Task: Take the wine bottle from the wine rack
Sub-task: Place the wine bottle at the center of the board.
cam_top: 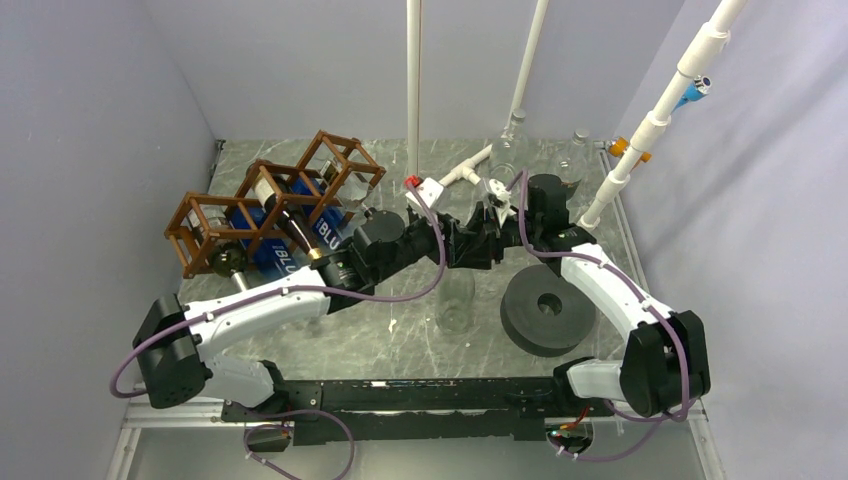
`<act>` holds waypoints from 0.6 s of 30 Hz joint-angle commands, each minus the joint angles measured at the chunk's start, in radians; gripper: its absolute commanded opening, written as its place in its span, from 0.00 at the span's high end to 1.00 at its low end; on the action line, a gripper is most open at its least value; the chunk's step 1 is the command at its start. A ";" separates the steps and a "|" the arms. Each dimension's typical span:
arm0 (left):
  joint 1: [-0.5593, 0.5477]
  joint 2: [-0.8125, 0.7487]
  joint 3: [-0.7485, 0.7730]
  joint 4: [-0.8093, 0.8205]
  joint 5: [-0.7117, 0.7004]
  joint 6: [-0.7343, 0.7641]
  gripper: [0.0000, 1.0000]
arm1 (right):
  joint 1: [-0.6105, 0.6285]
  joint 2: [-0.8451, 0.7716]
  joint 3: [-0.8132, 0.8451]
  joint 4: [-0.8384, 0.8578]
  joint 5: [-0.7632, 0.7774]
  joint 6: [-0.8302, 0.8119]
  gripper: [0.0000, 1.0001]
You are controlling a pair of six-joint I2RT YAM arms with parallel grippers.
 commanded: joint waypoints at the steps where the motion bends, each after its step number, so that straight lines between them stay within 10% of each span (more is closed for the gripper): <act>1: -0.003 -0.057 0.053 0.013 -0.002 -0.030 0.34 | 0.000 -0.022 0.063 -0.107 -0.035 -0.106 1.00; 7: -0.003 -0.157 0.023 -0.054 -0.018 -0.042 0.09 | -0.003 -0.014 0.107 -0.177 0.005 -0.169 1.00; 18: -0.002 -0.448 -0.168 -0.224 -0.152 -0.063 0.00 | -0.038 0.073 0.309 -0.282 0.171 -0.242 1.00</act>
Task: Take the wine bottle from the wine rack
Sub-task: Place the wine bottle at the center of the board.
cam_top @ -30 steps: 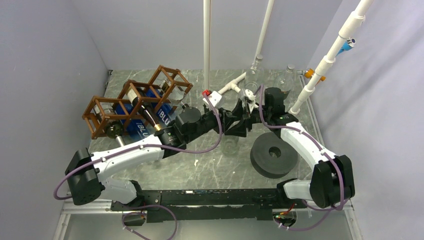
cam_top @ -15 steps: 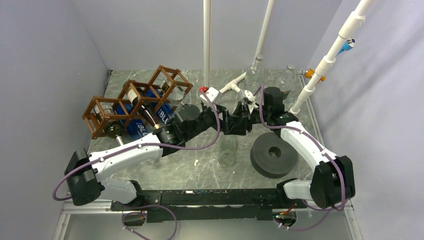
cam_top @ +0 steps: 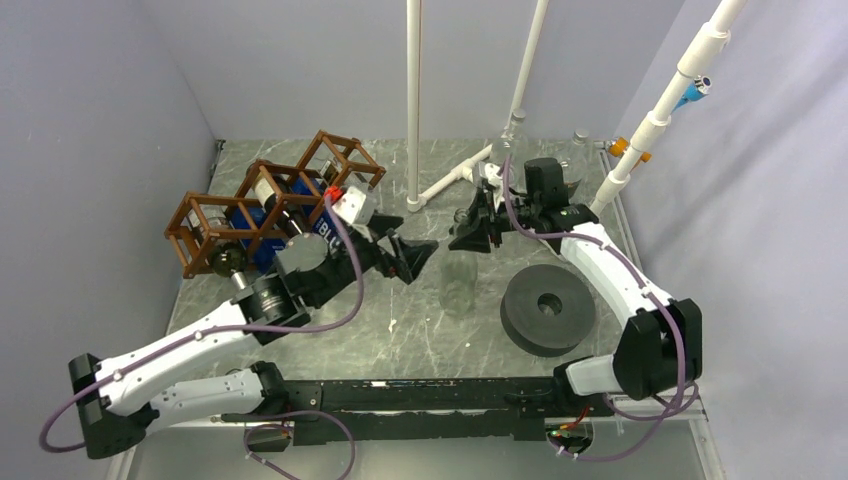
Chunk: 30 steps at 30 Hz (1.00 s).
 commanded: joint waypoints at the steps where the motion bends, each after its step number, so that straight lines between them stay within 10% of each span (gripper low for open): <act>1: -0.003 -0.103 -0.089 -0.077 -0.077 -0.032 0.00 | -0.027 0.029 0.160 0.037 0.067 -0.021 1.00; 30: -0.001 -0.362 -0.248 -0.169 -0.190 -0.048 0.00 | -0.076 0.412 0.575 0.393 0.744 0.352 1.00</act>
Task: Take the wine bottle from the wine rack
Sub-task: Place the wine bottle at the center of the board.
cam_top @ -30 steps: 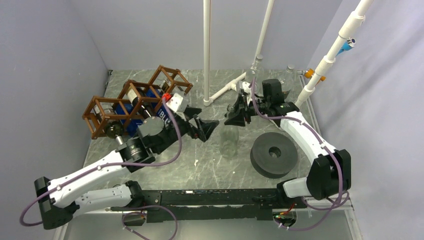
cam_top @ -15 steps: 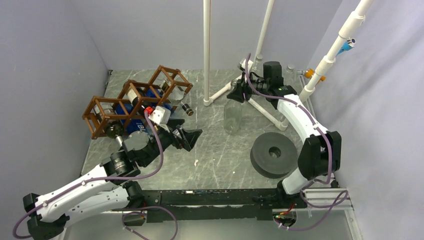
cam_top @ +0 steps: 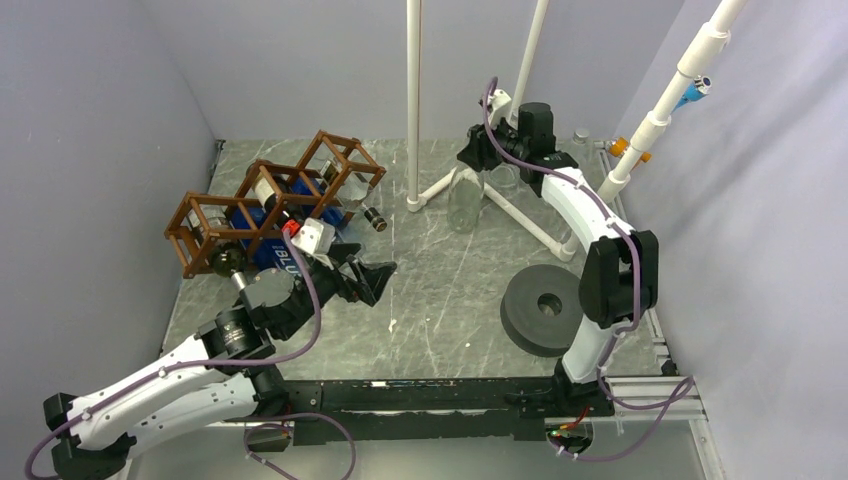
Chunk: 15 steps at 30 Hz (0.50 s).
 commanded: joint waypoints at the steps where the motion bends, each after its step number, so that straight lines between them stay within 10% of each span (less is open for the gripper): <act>1: -0.001 -0.024 -0.007 0.008 -0.030 -0.007 0.00 | -0.004 -0.003 0.123 0.222 0.113 0.075 1.00; 15: -0.001 -0.031 -0.002 -0.009 -0.052 -0.005 0.00 | 0.012 0.077 0.159 0.332 0.243 0.081 1.00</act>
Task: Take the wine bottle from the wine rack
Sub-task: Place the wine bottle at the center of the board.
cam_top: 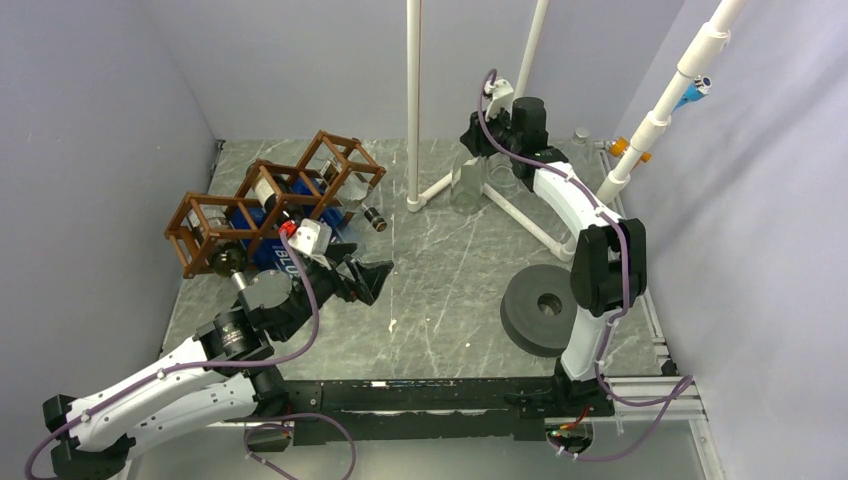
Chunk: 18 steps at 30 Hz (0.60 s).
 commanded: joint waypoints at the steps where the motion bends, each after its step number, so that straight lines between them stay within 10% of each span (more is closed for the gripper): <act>1: -0.001 -0.012 0.009 -0.005 -0.024 -0.004 0.01 | 0.006 -0.023 0.079 0.212 0.040 0.008 1.00; 18: -0.001 -0.037 0.020 -0.035 -0.024 -0.021 0.00 | 0.005 -0.067 0.008 0.205 -0.023 -0.022 1.00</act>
